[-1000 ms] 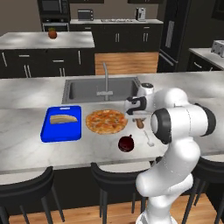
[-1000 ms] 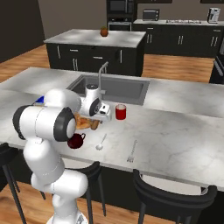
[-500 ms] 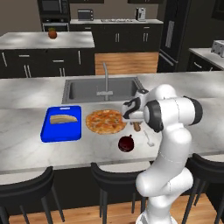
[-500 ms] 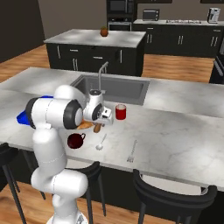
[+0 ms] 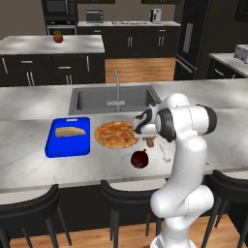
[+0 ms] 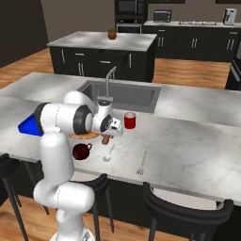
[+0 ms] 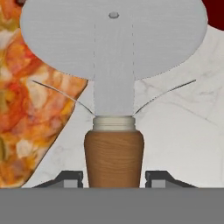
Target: Take the pizza cutter from the drawer on the right and place it on the dining counter for cutting.
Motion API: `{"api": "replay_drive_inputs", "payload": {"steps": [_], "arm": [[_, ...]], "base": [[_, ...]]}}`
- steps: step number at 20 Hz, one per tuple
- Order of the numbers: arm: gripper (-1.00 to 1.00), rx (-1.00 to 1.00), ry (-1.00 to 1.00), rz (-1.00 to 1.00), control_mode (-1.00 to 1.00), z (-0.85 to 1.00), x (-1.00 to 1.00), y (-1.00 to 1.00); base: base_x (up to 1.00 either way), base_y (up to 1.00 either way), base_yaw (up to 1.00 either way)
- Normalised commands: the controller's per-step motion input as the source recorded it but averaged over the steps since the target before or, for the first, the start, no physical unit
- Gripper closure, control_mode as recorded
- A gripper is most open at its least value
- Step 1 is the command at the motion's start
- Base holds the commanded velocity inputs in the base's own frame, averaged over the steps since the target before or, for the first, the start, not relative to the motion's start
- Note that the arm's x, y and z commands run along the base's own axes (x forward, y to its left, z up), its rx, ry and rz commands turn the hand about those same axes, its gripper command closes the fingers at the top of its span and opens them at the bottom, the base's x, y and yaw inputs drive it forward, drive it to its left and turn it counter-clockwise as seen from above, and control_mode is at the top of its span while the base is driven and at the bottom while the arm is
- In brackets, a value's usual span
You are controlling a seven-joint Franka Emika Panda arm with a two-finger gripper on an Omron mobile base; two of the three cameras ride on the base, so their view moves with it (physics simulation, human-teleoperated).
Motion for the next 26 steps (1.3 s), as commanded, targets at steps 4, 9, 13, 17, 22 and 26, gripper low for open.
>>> {"api": "replay_drive_inputs", "payload": {"steps": [4,9,13,17,22,26], "arm": [[1.00,0.00,0.00,0.02,-1.00,-0.28,0.22,0.00],[1.00,0.00,0.00,0.02,-1.00,-0.30,0.23,0.00],[-1.00,0.00,0.00,0.00,-1.00,0.00,0.00,0.00],[-1.00,0.00,0.00,0.00,-1.00,0.00,0.00,0.00],[-1.00,0.00,-0.01,0.00,-1.00,0.41,-0.02,0.00],[-1.00,0.00,-0.02,0.00,-1.00,0.64,-0.20,0.00]], "base": [[0.00,0.00,0.00],[0.00,0.00,0.00],[0.00,0.00,0.00],[0.00,0.00,0.00],[0.00,0.00,0.00],[0.00,0.00,0.00]]}}
